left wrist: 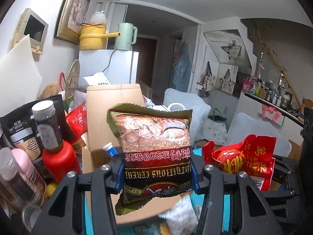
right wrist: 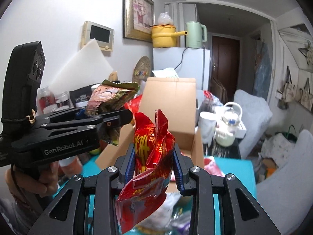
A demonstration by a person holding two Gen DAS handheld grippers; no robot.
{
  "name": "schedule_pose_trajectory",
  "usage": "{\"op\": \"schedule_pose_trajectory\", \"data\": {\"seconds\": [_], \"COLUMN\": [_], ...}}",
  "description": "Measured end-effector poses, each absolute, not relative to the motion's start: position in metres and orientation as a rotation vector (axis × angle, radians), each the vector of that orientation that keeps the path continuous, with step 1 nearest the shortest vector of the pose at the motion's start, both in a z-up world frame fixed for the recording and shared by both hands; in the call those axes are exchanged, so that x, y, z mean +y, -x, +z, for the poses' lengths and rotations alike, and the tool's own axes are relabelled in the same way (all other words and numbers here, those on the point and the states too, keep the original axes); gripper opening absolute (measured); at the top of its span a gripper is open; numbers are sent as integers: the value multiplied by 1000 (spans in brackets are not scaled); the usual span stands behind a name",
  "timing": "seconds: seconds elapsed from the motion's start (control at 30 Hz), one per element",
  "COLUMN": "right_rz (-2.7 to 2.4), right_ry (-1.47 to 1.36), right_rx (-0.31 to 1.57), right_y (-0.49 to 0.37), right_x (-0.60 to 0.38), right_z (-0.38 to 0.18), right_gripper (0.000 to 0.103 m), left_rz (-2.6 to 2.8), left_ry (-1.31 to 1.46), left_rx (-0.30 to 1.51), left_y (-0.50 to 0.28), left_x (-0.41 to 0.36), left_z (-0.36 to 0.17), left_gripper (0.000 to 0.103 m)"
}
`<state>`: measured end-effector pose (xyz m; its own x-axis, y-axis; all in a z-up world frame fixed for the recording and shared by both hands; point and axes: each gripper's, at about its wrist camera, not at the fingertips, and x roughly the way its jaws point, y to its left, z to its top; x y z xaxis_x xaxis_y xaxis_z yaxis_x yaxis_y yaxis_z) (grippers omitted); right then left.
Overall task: Organize snacks
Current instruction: 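Lift the cereal bag with the left gripper and the chip bag with the right toward the box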
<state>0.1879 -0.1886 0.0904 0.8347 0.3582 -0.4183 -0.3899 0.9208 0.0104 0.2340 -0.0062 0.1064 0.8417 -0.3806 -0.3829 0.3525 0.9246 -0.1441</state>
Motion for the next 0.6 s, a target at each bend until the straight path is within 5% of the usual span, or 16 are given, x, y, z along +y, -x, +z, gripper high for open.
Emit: {"op": "schedule_pose_trajectory", "data": {"seconds": [0.6], "right_rz": [422], "right_ry": [22], "right_rx": [454], "right_y": [-285], "right_x": [-181], "right_z": [73], "right_gripper": [34], "left_rz": [-278], "left_ry": [88], "left_rx": [484], "left_y": [-322], "left_x": [0], "left_z": [73], "left_gripper": [50]}}
